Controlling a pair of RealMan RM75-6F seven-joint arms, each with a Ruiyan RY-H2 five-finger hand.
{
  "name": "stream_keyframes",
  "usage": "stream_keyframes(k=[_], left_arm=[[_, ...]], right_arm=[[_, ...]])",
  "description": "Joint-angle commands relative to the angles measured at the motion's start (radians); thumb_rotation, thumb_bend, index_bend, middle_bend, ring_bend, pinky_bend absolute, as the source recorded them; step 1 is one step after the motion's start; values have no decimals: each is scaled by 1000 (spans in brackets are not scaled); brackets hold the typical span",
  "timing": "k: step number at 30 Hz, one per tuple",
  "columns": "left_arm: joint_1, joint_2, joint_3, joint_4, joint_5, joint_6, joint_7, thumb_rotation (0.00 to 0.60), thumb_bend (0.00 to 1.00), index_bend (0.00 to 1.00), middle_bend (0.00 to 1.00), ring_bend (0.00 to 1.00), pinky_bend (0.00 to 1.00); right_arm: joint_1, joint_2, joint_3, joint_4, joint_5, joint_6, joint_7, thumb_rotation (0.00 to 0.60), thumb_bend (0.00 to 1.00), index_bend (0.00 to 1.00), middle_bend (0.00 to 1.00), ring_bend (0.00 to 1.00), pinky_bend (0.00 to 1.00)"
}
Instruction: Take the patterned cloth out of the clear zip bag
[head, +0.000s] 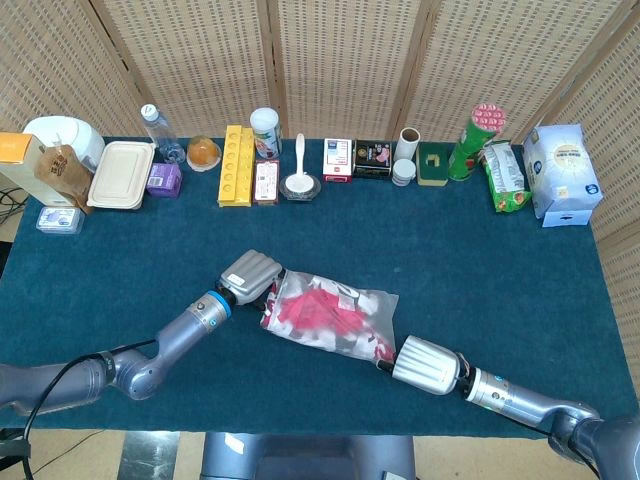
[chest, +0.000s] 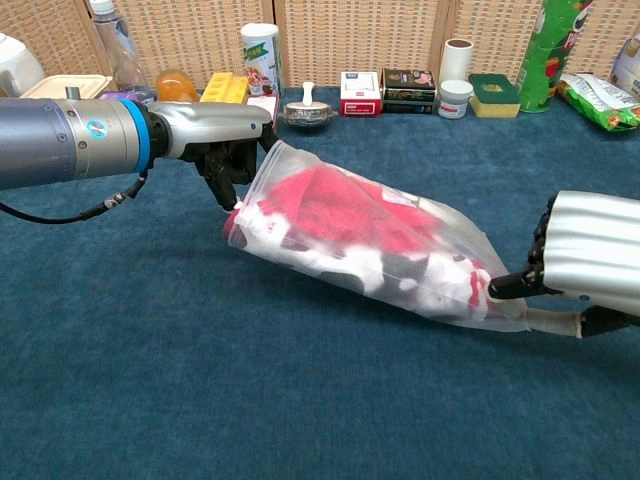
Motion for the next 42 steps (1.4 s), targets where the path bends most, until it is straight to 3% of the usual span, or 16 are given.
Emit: stream_keyframes(k=[1,6,22,42], left_arm=[[-2,-6,-2,3,-6,-3,1,600,396,896,1000,1000,1000],[-4,-12,-4,5,-10,-4,7,600,396,896,1000,1000,1000],[-2,-4,-15,-5,-17,4,7,600,395,896,1000,1000,1000],[34,66,-27,-24,32,24,-67,600,395,896,1000,1000,1000]], right_arm=[[2,-8,4,9,0,1,5,600,499,746,923,1000,1000],[4,-20,8,22,-2,6,16,600,501,703,924,1000,1000],[13,-45,18,36,2,15,48,600,647,834,957,1000,1000],[-10,31,3,-6,26,-30,9,600,670,862,969,1000,1000]])
